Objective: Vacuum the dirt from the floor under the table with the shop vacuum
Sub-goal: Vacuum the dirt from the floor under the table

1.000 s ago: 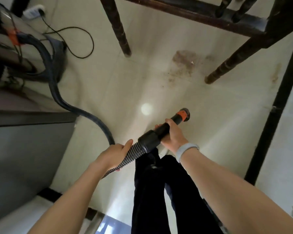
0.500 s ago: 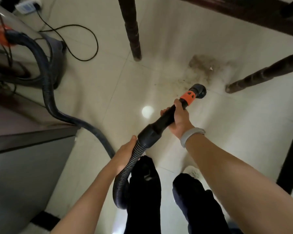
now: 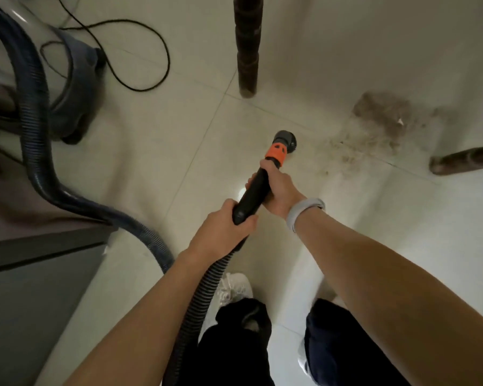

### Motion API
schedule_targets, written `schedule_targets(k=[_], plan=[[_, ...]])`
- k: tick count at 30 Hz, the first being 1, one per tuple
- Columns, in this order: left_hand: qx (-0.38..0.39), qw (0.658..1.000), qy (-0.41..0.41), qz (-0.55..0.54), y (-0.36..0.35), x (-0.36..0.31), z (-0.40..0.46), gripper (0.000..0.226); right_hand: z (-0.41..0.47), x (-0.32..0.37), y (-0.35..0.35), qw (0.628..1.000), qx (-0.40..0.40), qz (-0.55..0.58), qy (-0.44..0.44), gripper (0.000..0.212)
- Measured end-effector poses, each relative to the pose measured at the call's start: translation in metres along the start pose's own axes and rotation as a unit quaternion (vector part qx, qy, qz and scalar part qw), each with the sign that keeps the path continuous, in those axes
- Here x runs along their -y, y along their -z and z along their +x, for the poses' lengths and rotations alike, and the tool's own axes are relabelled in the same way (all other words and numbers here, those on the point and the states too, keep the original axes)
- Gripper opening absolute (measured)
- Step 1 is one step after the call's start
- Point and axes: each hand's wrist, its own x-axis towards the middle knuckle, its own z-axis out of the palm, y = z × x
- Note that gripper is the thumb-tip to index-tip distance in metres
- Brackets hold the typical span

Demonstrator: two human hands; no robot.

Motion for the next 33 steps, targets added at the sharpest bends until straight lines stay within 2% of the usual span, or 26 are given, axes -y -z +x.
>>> schedule_targets(k=[7,10,15,20,28,33], plan=[[-0.137,0.989,-0.003,-0.052,-0.022,0.055,0.080,0.025,0.097,-0.011,-0.040,0.990,0.120,-0.073,0.032,0.015],[-0.162,0.985,-0.021,-0.061,-0.029,0.072,0.114,0.025,0.132,-0.013,-0.043,0.985,0.143,-0.080,0.050,0.018],[-0.150,0.985,-0.065,-0.054,-0.030,0.085,0.155,0.024,0.169,-0.007,-0.037,0.979,0.157,-0.091,0.089,0.022],[-0.124,0.987,-0.079,-0.064,-0.036,0.082,0.163,0.020,0.171,-0.004,-0.032,0.975,0.132,-0.133,0.121,0.025],[-0.058,0.996,-0.073,-0.016,-0.062,0.113,0.129,0.016,0.156,-0.049,0.004,0.979,0.103,-0.152,0.084,0.020],[-0.050,0.995,-0.088,-0.003,-0.056,0.112,0.129,0.013,0.154,-0.049,0.000,0.979,0.074,-0.157,0.110,0.021]])
